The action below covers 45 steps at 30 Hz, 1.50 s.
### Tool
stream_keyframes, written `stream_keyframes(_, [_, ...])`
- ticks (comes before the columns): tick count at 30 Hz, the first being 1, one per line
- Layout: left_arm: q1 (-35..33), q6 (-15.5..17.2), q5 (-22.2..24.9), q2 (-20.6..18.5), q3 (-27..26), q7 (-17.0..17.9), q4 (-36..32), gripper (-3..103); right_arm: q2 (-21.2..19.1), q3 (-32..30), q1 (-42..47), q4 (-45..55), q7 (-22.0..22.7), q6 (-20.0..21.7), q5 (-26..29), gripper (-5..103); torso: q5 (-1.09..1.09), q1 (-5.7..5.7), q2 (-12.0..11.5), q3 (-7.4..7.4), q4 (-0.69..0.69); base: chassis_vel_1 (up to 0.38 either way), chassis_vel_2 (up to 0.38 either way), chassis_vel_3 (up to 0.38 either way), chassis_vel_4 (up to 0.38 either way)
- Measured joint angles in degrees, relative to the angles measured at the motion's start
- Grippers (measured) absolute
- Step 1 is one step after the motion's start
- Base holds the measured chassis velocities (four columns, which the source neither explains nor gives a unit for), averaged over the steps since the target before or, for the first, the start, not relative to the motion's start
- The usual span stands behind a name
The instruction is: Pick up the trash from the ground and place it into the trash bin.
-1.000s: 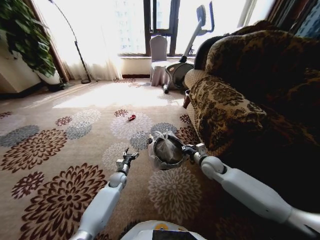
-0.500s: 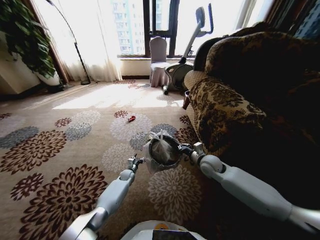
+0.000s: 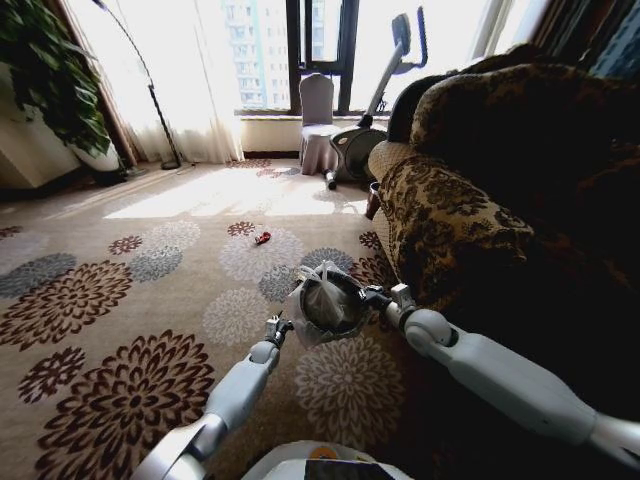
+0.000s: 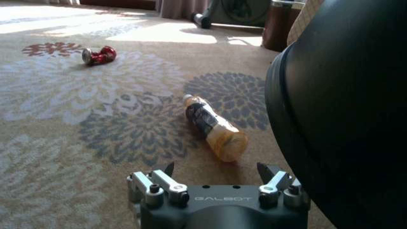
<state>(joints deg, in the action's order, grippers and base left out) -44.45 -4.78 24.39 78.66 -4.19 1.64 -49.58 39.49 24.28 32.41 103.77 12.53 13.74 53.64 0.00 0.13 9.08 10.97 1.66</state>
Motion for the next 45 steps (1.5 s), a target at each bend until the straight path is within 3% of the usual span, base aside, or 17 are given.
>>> stream_keyframes(13, [1.3,-0.1,-1.4,1.5,-0.1,1.1,2.6,88,0.0,0.4,0.6,3.0,0.6,-1.0,1.3,0,0.00,0.07,0.0,0.04,0.00,-0.193,0.151,0.174,-0.156])
stream_keyframes(15, [2.2,0.0,-1.2,2.2,-0.1,1.3,4.4,88,-0.1,0.4,0.5,3.1,0.6,-1.4,1.3,0,0.02,0.05,0.0,0.03,0.05,-0.009,0.040,0.032,-0.011])
stream_keyframes(21, [6.0,-0.6,-2.0,5.0,-0.8,1.3,12.1,88,-1.4,0.3,0.8,4.8,0.2,-1.5,1.4,0,-0.01,-0.02,0.0,-0.01,-0.04,0.014,-0.023,-0.028,0.018])
stream_keyframes(25, [7.6,-0.9,-3.0,6.6,-1.3,1.1,15.0,88,-2.1,-0.1,1.0,5.5,0.1,-1.5,1.4,0,0.01,0.00,0.0,0.01,-0.02,0.003,-0.026,-0.009,0.009])
stream_keyframes(31, [6.6,-0.5,-3.6,7.2,-1.2,1.1,13.8,88,-0.7,0.5,0.5,2.6,-0.4,-4.1,-2.0,0,0.03,0.00,0.0,0.01,0.02,0.000,0.000,0.000,0.000])
stream_keyframes(32, [5.9,-0.4,-4.1,7.4,-0.9,0.9,13.1,88,0.1,0.7,0.1,0.9,-0.5,-4.9,-3.3,0,-0.02,0.01,0.0,0.01,-0.03,0.000,0.000,0.000,0.000])
stream_keyframes(33, [5.6,-0.5,-4.5,7.2,-0.8,0.9,13.2,88,0.8,1.0,-0.1,-0.2,-0.7,-5.2,-3.7,0,-0.05,0.00,0.0,0.00,0.01,0.000,0.000,0.000,0.000])
stream_keyframes(36, [5.5,-0.7,-4.9,7.3,-1.3,0.8,14.1,88,1.9,1.5,-0.3,-1.9,-0.9,-5.4,-4.3,0,0.05,0.00,0.0,0.01,0.01,-0.018,0.017,0.016,-0.012])
stream_keyframes(38, [5.5,-0.7,-5.0,7.4,-1.5,0.8,14.3,88,2.1,1.6,-0.3,-2.1,-0.8,-5.4,-4.4,0,-0.05,0.00,0.0,0.01,0.00,-0.065,0.056,0.088,-0.078])
stream_keyframes(45, [3.5,-0.2,-4.6,6.7,-1.8,1.1,11.0,88,2.9,1.6,-0.1,-3.4,-0.6,-6.5,-5.3,0,-0.01,0.03,0.0,0.02,0.00,-0.070,0.079,0.078,-0.082])
